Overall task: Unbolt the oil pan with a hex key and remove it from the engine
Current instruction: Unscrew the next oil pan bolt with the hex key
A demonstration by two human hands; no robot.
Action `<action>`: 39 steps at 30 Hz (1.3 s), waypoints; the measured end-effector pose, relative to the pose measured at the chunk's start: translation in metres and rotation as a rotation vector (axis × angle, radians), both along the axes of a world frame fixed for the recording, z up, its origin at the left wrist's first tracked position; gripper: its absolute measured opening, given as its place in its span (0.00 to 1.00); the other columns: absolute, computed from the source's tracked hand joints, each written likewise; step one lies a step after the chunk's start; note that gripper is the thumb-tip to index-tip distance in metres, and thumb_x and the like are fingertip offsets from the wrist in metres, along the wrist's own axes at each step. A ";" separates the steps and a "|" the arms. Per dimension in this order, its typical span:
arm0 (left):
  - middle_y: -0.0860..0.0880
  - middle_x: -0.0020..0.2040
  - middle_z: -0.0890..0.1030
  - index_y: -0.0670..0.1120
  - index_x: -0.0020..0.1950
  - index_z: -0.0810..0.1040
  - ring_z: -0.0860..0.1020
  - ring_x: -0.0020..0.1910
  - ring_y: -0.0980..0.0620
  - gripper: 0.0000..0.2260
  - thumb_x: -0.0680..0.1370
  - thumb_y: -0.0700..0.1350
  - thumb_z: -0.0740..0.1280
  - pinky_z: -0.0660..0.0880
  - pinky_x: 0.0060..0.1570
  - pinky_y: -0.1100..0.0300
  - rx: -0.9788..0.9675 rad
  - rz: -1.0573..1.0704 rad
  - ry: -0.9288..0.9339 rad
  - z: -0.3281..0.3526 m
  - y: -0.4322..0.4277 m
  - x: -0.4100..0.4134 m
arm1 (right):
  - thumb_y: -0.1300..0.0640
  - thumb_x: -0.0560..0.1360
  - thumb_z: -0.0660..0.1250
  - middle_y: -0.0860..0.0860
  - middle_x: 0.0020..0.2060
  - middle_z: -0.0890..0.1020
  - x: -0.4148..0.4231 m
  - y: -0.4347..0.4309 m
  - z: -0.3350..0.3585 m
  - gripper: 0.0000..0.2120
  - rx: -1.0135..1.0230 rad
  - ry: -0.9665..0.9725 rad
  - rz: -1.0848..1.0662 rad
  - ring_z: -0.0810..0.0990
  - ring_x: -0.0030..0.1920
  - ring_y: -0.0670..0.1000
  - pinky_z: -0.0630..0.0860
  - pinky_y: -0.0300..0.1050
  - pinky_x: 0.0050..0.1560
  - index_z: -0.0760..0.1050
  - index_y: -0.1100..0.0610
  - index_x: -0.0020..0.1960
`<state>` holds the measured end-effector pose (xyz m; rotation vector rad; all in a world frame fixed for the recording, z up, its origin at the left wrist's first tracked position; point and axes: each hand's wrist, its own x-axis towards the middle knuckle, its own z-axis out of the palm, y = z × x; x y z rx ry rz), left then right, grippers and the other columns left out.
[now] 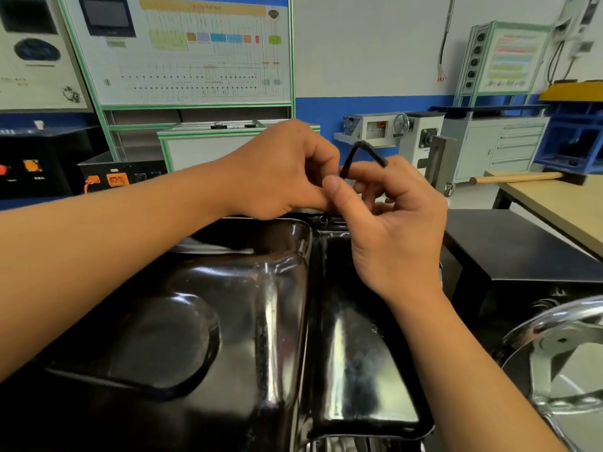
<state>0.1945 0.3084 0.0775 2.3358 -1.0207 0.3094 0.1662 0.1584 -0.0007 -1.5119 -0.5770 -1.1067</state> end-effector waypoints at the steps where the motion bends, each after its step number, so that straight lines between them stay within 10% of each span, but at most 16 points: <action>1: 0.34 0.34 0.77 0.37 0.38 0.80 0.70 0.32 0.53 0.07 0.72 0.37 0.76 0.67 0.33 0.62 -0.005 0.002 -0.010 -0.001 -0.001 0.001 | 0.60 0.72 0.76 0.49 0.34 0.76 0.000 0.000 0.000 0.05 0.014 0.000 -0.002 0.73 0.36 0.45 0.69 0.39 0.39 0.81 0.53 0.46; 8: 0.55 0.46 0.87 0.49 0.54 0.85 0.83 0.47 0.62 0.08 0.76 0.41 0.73 0.76 0.48 0.70 0.015 -0.137 0.113 0.003 0.008 -0.003 | 0.64 0.79 0.67 0.53 0.40 0.78 -0.002 -0.002 0.000 0.07 -0.169 -0.028 0.014 0.75 0.42 0.47 0.71 0.36 0.45 0.79 0.54 0.53; 14: 0.33 0.36 0.80 0.35 0.41 0.81 0.73 0.36 0.48 0.05 0.72 0.36 0.75 0.75 0.40 0.43 0.021 -0.010 0.022 0.003 -0.002 -0.003 | 0.59 0.74 0.74 0.51 0.37 0.76 -0.002 0.001 -0.002 0.05 -0.060 -0.011 0.002 0.73 0.37 0.50 0.71 0.43 0.38 0.83 0.57 0.50; 19: 0.34 0.33 0.73 0.36 0.35 0.76 0.69 0.34 0.52 0.08 0.71 0.33 0.74 0.67 0.35 0.54 0.027 -0.072 0.042 0.002 -0.002 -0.005 | 0.63 0.76 0.72 0.49 0.35 0.73 -0.002 0.005 -0.002 0.07 -0.083 -0.047 -0.026 0.71 0.39 0.43 0.68 0.35 0.42 0.82 0.52 0.48; 23: 0.62 0.39 0.84 0.59 0.45 0.84 0.79 0.41 0.68 0.19 0.76 0.33 0.71 0.74 0.45 0.72 0.036 -0.212 0.180 0.004 0.009 -0.006 | 0.66 0.80 0.66 0.46 0.40 0.72 -0.003 0.007 -0.001 0.13 -0.212 -0.038 0.029 0.71 0.44 0.39 0.66 0.30 0.48 0.79 0.47 0.47; 27: 0.57 0.45 0.86 0.57 0.51 0.83 0.83 0.46 0.62 0.16 0.74 0.35 0.73 0.77 0.50 0.68 -0.018 -0.154 0.165 0.002 0.005 -0.006 | 0.65 0.82 0.61 0.49 0.46 0.74 -0.003 0.006 -0.002 0.09 -0.257 -0.011 0.027 0.72 0.49 0.40 0.67 0.30 0.52 0.79 0.64 0.56; 33: 0.38 0.32 0.77 0.40 0.35 0.79 0.71 0.31 0.48 0.07 0.70 0.38 0.76 0.69 0.33 0.53 -0.005 0.024 0.012 0.001 -0.001 -0.003 | 0.56 0.73 0.75 0.47 0.38 0.79 -0.003 0.005 -0.003 0.07 0.028 -0.013 0.001 0.76 0.36 0.46 0.72 0.42 0.36 0.79 0.51 0.48; 39: 0.45 0.28 0.72 0.46 0.31 0.73 0.69 0.32 0.51 0.14 0.69 0.34 0.75 0.67 0.35 0.53 -0.011 -0.034 0.067 0.002 -0.001 -0.007 | 0.57 0.71 0.77 0.46 0.35 0.79 -0.001 0.004 -0.004 0.06 0.020 -0.024 0.001 0.75 0.34 0.47 0.69 0.38 0.37 0.80 0.53 0.44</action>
